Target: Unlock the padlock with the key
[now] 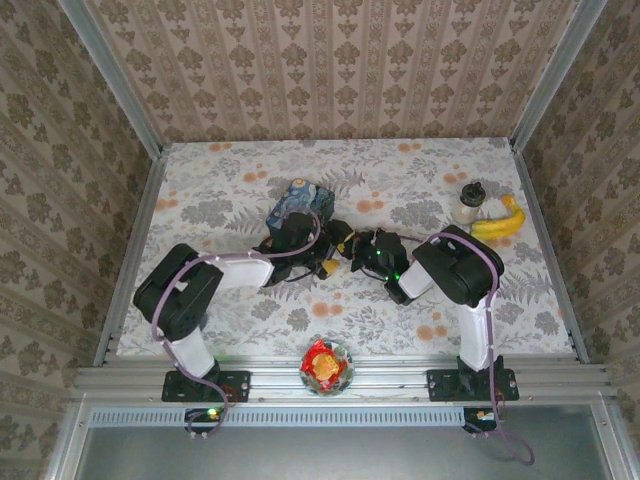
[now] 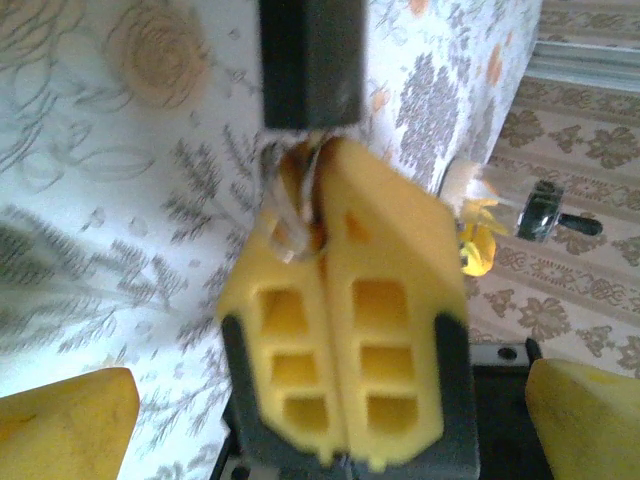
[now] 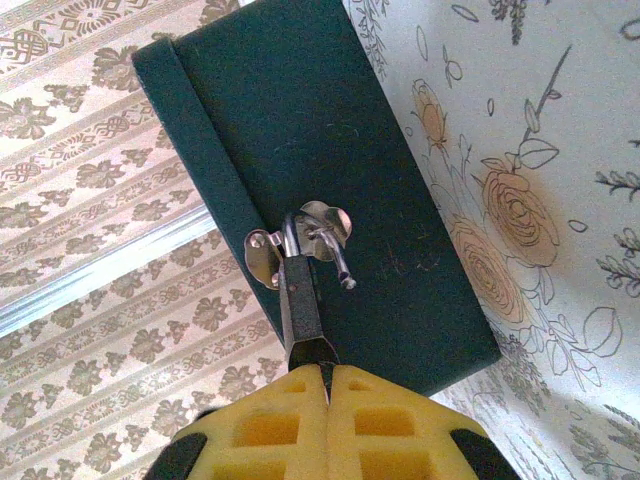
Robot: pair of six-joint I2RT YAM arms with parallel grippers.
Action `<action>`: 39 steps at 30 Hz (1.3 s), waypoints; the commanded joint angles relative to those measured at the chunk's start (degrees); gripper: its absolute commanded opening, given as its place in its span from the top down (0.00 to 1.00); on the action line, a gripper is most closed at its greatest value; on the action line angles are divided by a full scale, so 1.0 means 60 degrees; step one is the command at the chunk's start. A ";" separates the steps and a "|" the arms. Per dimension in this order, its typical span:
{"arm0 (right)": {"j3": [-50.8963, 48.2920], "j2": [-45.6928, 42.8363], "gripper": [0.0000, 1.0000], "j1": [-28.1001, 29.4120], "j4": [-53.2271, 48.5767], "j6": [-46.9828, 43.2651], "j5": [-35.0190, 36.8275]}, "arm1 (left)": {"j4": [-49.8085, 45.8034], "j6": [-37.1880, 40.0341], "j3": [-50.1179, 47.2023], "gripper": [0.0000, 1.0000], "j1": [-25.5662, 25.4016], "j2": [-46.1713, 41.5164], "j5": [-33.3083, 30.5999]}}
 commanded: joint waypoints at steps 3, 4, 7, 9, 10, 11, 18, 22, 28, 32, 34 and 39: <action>0.0155 -0.0147 1.00 0.0052 0.0129 0.0051 0.0363 | -0.1695 0.0987 0.0030 0.00 0.0230 -0.1503 0.0206; 0.0130 -0.0142 1.00 0.0050 0.0129 0.0048 0.0370 | -0.2024 0.1258 0.0109 0.00 0.0288 -0.1812 0.0083; 0.0071 -0.0162 1.00 0.0037 0.0128 0.0074 0.0385 | -0.3160 0.2408 0.0428 0.00 0.0475 -0.2651 -0.0467; 0.0056 -0.0180 1.00 0.0037 0.0129 0.0049 0.0391 | -0.3810 0.3343 0.0651 0.00 0.0608 -0.3121 -0.0949; 0.0049 -0.0172 1.00 0.0037 0.0120 0.0048 0.0399 | -0.4219 0.3832 0.0782 0.00 0.0676 -0.3336 -0.1247; 0.0038 -0.0172 1.00 0.0037 0.0122 0.0050 0.0399 | -0.4541 0.4264 0.0897 0.00 0.0737 -0.3499 -0.1543; 0.0007 -0.0120 1.00 0.0028 0.0129 0.0055 0.0289 | -0.7480 0.7617 0.2286 0.00 0.1052 -0.3625 -0.4115; -0.0068 -0.0177 1.00 0.0024 0.0114 0.0019 0.0326 | -0.7808 0.8611 0.2395 0.00 0.1320 -0.3463 -0.5126; -0.0069 -0.0176 1.00 0.0033 0.0114 -0.0023 0.0385 | -0.7405 0.9375 0.2117 0.00 0.1914 -0.3058 -0.5514; -0.0083 -0.0166 1.00 0.0037 0.0115 -0.0040 0.0425 | -0.7142 1.0011 0.2039 0.00 0.1979 -0.2641 -0.5618; -0.0111 -0.0123 1.00 0.0037 0.0108 -0.0040 0.0458 | -0.7183 1.0167 0.2070 0.00 0.1979 -0.2423 -0.5772; -0.0141 -0.0087 1.00 0.0037 0.0115 -0.0018 0.0487 | -0.7232 1.0372 0.2030 0.00 0.1992 -0.1985 -0.5915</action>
